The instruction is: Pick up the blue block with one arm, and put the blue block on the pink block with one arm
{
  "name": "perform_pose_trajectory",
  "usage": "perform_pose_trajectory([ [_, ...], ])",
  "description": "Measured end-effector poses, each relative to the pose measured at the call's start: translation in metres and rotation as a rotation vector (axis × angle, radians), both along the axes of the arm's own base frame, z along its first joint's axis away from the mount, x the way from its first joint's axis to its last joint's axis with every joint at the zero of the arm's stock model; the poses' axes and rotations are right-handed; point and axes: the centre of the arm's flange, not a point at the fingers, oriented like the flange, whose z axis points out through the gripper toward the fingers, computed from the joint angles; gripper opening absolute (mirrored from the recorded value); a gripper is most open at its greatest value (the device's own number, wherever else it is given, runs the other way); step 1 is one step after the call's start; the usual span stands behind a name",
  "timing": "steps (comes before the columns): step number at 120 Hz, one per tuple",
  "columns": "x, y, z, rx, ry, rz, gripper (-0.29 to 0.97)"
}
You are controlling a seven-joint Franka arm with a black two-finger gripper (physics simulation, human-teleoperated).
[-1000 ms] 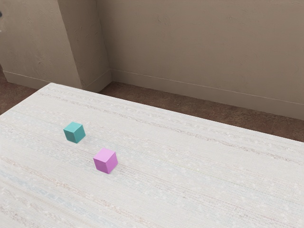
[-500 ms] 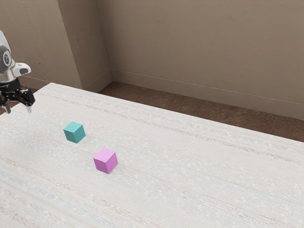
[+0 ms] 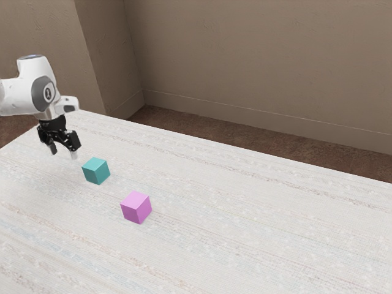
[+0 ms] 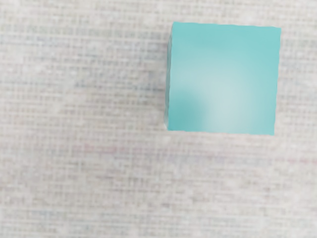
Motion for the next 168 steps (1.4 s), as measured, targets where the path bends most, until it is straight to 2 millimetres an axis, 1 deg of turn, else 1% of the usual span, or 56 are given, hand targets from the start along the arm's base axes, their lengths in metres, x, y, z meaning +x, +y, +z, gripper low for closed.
perform_pose_trajectory([
  [4,0.008,-0.012,-0.001,0.015,-0.006,-0.044,0.68],
  [9,0.014,-0.019,-0.005,0.031,-0.006,-0.081,0.68],
  [16,0.018,-0.021,-0.011,0.051,-0.005,-0.112,0.68],
  [24,0.020,-0.019,-0.015,0.067,-0.008,-0.135,0.68],
  [38,0.023,-0.016,-0.030,0.079,-0.001,-0.167,0.68],
  [60,0.047,-0.040,-0.045,0.071,-0.019,-0.211,0.68],
  [74,0.050,-0.037,-0.045,0.041,-0.043,-0.165,0.68],
  [90,0.051,-0.037,-0.063,0.014,-0.031,-0.131,0.68],
  [118,0.054,-0.039,-0.085,-0.014,-0.017,-0.086,0.68],
  [140,0.066,-0.041,-0.087,0.008,-0.025,-0.097,0.68],
  [148,0.071,-0.044,-0.090,0.008,-0.025,-0.102,0.68],
  [168,0.072,-0.043,-0.095,0.008,-0.023,-0.092,0.65],
])
